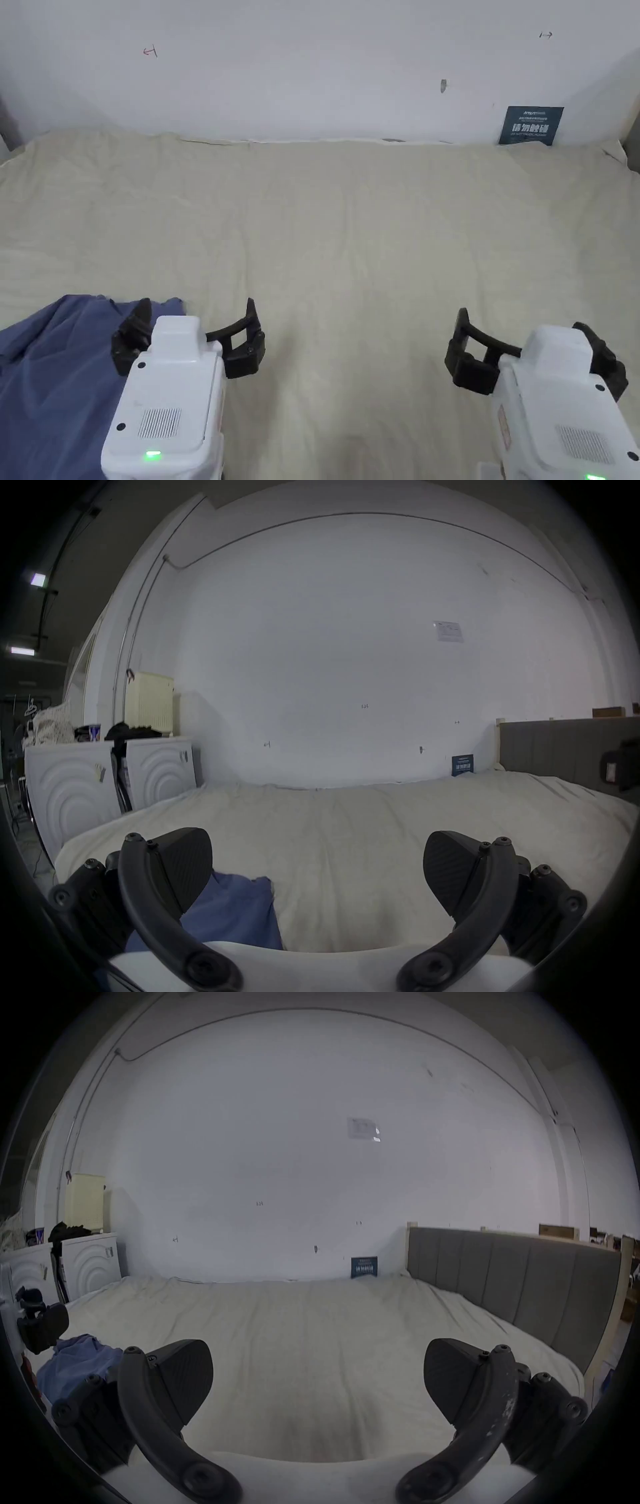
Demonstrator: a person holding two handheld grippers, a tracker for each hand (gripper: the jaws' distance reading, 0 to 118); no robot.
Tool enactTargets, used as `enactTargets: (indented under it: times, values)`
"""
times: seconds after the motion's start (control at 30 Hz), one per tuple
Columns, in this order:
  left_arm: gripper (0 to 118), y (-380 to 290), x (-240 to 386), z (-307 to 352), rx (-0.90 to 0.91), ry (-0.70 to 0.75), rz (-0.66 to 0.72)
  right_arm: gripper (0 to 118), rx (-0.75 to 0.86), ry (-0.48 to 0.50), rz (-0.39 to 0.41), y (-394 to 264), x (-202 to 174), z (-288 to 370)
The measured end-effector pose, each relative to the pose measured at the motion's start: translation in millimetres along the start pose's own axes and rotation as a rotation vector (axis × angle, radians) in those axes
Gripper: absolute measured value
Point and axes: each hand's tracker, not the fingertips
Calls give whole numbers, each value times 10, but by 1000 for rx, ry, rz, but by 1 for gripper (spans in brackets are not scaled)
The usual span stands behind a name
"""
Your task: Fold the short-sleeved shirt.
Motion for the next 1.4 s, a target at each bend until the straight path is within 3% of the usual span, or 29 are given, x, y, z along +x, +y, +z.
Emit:
enactTargets:
  times: [1.0, 1.1, 1.17, 1.2, 1.27, 1.33, 1.4]
  values:
    - [118, 28, -2, -1, -1, -28, -27, 118, 1, 29, 12, 176, -51, 76]
    - [118, 53, -41, -36, -16, -36, 79, 118, 3, 13, 51, 217, -78, 83]
    - [118, 110, -127, -88, -56, -45, 270, 118, 13, -45, 163, 285, -150, 105]
    - [118, 145, -203, -115, -94, -75, 475, 118, 42, -108, 271, 330, -228, 137]
    - [118, 112, -443, -194, -155, -197, 960, 118, 156, -223, 531, 370, -407, 215]
    - [118, -25, -562, -229, -165, -271, 1433, 118, 302, -385, 850, 293, -583, 249]
    - [118, -155, -598, -229, -149, -301, 1666, 118, 474, -496, 1083, 159, -673, 269]
